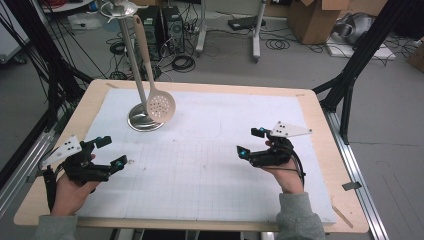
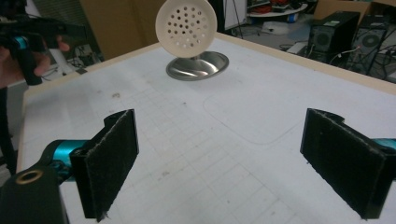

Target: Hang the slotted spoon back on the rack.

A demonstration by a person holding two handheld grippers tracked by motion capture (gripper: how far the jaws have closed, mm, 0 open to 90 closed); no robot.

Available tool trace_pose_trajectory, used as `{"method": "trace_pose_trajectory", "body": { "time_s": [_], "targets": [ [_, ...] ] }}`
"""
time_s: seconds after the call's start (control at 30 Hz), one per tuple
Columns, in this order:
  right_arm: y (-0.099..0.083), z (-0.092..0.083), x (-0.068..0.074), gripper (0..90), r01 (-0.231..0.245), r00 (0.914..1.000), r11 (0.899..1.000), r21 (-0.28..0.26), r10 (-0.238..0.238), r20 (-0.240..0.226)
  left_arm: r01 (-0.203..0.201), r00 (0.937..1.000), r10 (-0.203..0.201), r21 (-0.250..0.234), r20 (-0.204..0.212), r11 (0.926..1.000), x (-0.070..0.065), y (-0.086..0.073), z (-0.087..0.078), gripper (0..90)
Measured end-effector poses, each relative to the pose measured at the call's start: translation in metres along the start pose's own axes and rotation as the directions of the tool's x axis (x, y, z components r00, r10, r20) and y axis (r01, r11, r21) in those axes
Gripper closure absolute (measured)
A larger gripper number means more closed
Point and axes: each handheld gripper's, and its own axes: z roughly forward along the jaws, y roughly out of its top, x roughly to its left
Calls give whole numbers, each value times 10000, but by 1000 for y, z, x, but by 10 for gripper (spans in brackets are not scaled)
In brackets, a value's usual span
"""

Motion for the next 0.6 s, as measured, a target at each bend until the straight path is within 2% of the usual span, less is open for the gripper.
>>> {"method": "trace_pose_trajectory", "body": {
  "time_s": [0.33, 0.6],
  "targets": [
    [-21, -14, -5, 104, -326, 9986, 9990, -299, 338, 405, -33, 10000, 33, 98, -68, 9999, -1, -2, 0, 18],
    [-28, -25, -12, 104, -502, 9958, 9977, -451, 535, 746, -2, 9998, 5, 161, -197, 9999, 2, -3, -1, 18]
  ]
}}
